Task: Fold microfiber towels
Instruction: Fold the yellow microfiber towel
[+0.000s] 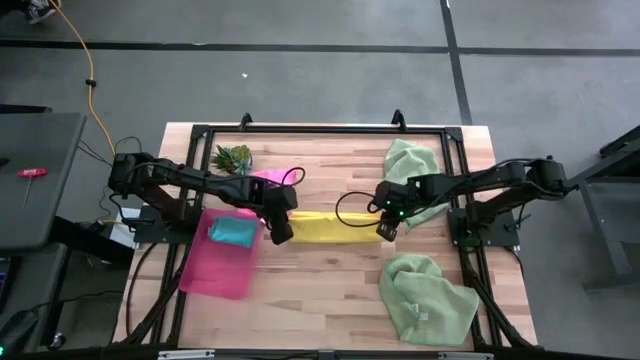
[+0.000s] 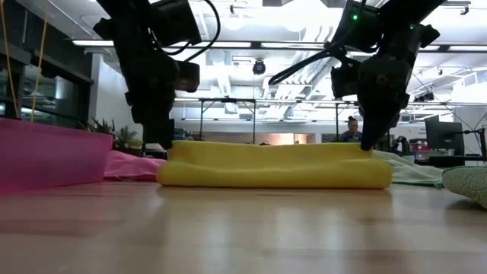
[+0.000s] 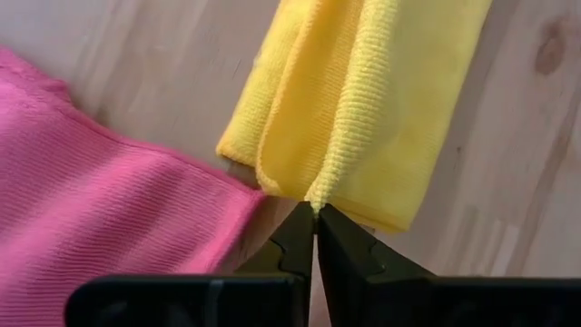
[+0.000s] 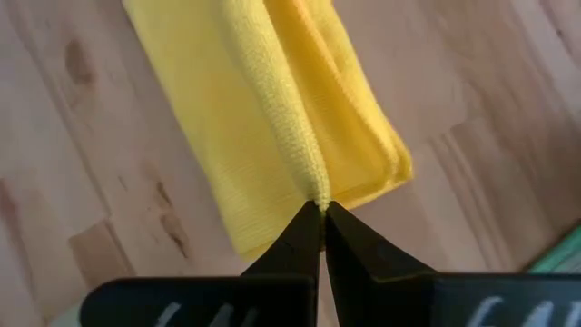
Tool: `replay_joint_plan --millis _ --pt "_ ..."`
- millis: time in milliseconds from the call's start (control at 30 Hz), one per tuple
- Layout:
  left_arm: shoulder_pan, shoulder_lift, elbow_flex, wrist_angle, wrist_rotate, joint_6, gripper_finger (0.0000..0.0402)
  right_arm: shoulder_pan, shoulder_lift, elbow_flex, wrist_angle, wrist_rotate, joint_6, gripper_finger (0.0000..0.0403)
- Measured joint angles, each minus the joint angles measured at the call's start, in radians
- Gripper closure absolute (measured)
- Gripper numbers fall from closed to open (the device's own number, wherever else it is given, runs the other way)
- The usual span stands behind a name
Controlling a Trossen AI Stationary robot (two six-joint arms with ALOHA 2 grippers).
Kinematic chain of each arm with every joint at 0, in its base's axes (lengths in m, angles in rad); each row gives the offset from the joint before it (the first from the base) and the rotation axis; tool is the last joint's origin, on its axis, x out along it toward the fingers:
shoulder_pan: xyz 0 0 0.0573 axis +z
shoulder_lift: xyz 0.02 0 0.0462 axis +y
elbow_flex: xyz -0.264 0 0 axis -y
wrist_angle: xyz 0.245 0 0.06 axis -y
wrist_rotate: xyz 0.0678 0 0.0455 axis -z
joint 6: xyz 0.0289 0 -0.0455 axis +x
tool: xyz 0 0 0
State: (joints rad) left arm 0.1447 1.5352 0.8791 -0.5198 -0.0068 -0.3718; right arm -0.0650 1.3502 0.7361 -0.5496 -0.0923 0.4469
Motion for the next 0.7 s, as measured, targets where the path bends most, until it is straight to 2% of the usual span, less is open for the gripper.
replay_joint_plan --millis 167,433,533,700 --pt "-0.01 0.0 0.0 0.0 -0.062 -0.003 0.0382 0.0 0.0 0.0 0.0 0.014 0.001 0.0403" --pt "-0.01 0.0 0.0 -0.004 -0.072 -0.009 0.0354 0.0 0.0 0.0 0.0 0.014 -0.001 0.0398" --pt "-0.008 0.0 0.0 -0.004 -0.088 0.004 0.0334 0.0 0.0 0.001 0.0 0.021 -0.002 0.0375" --pt "0.022 -0.008 0.001 -0.013 -0.091 0.016 0.0288 -0.004 0.0 0.001 -0.001 0.073 -0.002 0.0298"
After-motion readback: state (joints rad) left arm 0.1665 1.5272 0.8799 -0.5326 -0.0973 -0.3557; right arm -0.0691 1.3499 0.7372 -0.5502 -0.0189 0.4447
